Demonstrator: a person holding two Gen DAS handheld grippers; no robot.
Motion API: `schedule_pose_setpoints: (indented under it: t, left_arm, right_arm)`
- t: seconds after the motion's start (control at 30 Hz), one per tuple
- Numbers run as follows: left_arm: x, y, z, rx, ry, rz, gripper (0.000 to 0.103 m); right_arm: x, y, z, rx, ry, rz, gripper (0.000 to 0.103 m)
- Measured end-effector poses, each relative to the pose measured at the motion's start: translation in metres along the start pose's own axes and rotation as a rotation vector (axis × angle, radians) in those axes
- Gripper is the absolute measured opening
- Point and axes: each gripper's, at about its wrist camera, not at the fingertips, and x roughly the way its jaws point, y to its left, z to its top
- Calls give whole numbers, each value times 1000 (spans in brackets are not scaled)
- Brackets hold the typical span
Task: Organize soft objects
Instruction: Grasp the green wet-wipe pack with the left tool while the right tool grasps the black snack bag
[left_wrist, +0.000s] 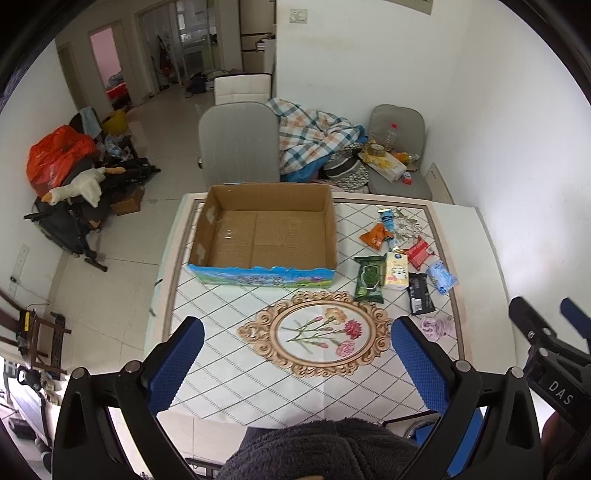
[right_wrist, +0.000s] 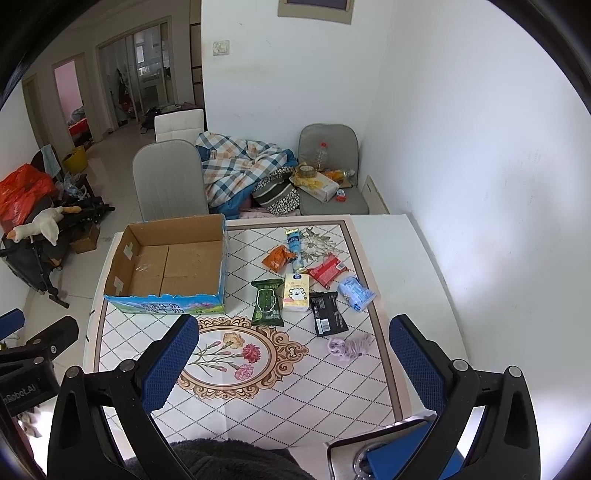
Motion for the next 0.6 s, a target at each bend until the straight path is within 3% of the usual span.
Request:
schedule_pose_setpoints:
  t: [0.23,0.37,0.5,0.57,0.6]
  left_arm:
    - [88,-36,34,62,97,-37,103]
    - [171,-74,51,150,187,-20,103]
    - [258,-112,59,176,333,-72,100]
    - [302,-136,58,212,414,-56,99]
    - [315,-144,56,223,442,-63,93]
  right_arm:
    - [83,-52,9,92,141,4,103]
    - [168,-94,14,127,264,14,103]
    - [263,-123,12,138,400,8,103]
    - [310,-132,9,153,456,40,103]
    - [327,-134,8,163,478,55,103]
